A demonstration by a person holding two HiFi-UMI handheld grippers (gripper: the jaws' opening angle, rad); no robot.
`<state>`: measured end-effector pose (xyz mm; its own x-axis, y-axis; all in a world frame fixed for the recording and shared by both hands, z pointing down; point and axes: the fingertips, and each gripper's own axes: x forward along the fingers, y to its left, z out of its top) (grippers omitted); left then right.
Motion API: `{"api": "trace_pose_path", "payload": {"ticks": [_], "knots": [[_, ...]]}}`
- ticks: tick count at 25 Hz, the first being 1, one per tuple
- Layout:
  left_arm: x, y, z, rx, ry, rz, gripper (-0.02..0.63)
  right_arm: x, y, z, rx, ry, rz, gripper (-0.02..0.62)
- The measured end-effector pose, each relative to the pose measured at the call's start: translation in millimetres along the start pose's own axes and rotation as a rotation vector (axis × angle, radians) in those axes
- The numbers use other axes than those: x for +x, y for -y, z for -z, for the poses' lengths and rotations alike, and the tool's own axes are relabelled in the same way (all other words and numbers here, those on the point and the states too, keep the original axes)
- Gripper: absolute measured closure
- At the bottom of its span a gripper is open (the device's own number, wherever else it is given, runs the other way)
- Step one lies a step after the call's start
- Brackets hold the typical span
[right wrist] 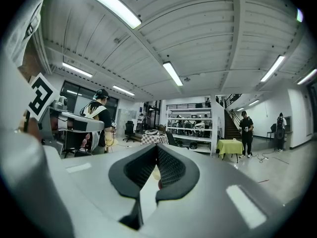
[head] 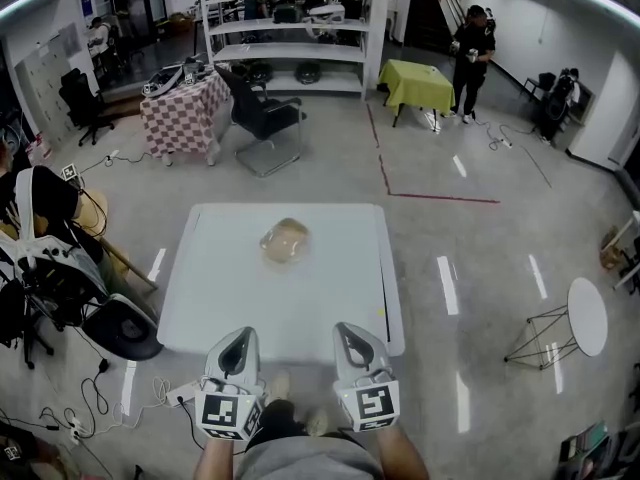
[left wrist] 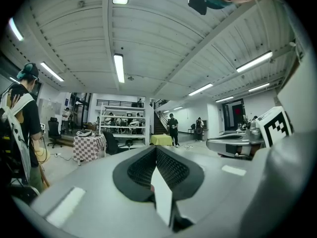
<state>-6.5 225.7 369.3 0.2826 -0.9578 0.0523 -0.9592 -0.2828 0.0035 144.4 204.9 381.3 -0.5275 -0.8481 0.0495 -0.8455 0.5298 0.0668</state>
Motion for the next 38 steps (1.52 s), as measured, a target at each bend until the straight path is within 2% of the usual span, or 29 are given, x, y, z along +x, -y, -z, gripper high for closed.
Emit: {"api": "trace_pose_path", "payload": {"ticks": [10,22,29,38], "knots": [[6.4,-10.5,-2.4,-0.001,-0.006,-0.001,0.594,9.4,-0.5,5.3,-0.007,-0.042,0.001,0.592],[62.1,-72.2,-6.1,-0.010,-0.024,0.037,0.594,82.8,-1.7,5.7,0.019,-0.070,0.032,0.592],[111.1,-110.8,-5.2,-0.003,-0.040,0.106,0.594,137.0,-0.1,4.5,0.012,-0.090,0.080,0.592],[167.3,-139.4,-4.5,-0.007,-0.043,0.240,0.594,184.2,5.7,3.7,0.023,-0.117,0.191,0.592]]}}
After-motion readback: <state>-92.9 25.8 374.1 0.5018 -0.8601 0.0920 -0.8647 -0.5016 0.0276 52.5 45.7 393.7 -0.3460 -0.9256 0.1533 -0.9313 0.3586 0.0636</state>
